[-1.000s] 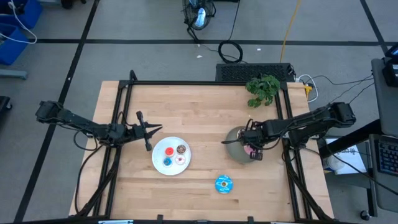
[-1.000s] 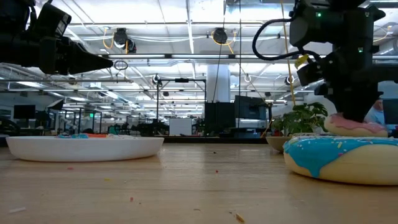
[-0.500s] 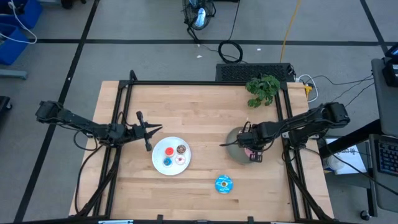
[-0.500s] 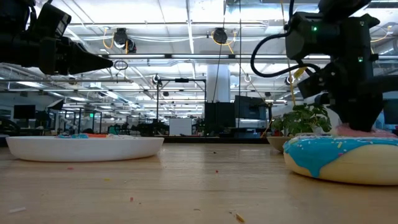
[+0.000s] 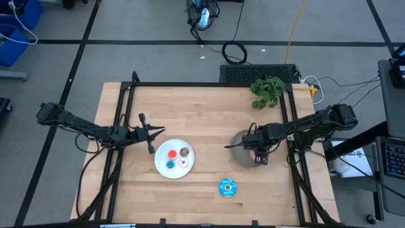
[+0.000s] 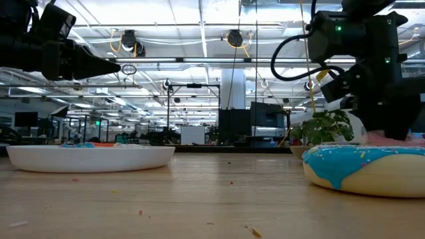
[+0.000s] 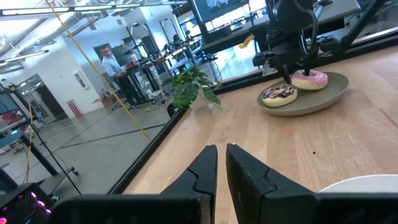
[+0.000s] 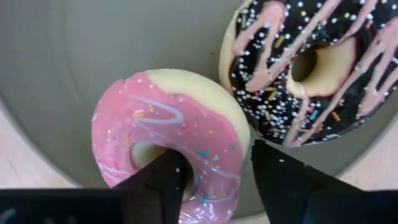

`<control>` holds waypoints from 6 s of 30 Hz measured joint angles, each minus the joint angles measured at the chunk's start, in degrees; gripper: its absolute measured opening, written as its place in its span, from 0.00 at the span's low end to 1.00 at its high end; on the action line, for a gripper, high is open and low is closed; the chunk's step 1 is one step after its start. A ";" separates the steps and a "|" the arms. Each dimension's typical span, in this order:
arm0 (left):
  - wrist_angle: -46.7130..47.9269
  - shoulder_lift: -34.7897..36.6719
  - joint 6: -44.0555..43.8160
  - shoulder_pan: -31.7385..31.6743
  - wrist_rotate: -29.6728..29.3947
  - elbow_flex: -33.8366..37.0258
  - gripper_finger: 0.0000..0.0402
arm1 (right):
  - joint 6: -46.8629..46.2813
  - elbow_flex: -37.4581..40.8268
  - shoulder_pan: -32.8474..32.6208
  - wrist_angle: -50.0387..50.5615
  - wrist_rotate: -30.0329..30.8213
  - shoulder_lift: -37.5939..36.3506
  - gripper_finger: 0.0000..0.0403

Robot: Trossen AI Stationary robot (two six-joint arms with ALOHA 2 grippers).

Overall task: Pick & Place donuts
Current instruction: Put the big pink donut on the gray plate, then put the big blue donut on the gray plate

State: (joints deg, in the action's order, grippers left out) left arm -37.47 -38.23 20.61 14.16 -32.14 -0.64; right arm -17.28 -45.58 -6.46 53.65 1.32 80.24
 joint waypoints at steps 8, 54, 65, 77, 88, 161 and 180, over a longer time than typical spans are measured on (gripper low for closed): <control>0.00 0.00 -0.01 0.01 0.01 0.00 0.10 | -1.55 -0.03 -0.02 2.38 -0.07 -0.32 0.55; 0.55 0.00 0.13 0.00 -0.02 0.00 0.10 | 4.29 -40.13 -16.47 -0.74 1.48 24.64 0.01; 0.48 0.00 0.26 0.01 -0.01 0.00 0.10 | -3.92 -40.13 -17.62 -6.52 -5.46 24.62 0.30; 0.48 -0.01 0.23 0.00 -0.01 0.00 0.10 | -1.10 -36.22 -21.13 -12.86 1.58 24.80 0.71; 0.46 0.01 0.21 0.00 -0.02 0.00 0.10 | -3.46 -29.72 -21.05 -18.47 1.81 24.90 0.73; 1.73 -0.01 -0.31 0.02 0.00 0.02 0.10 | 6.16 -20.78 0.26 7.32 9.18 6.64 0.05; 0.96 0.02 -0.25 -0.03 -0.44 0.02 0.10 | 4.50 -11.15 0.01 -3.56 4.20 7.52 0.05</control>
State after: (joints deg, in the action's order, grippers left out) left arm -36.51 -38.22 20.36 14.13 -32.58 -0.62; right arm -12.78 -56.74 -6.44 50.09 5.52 87.76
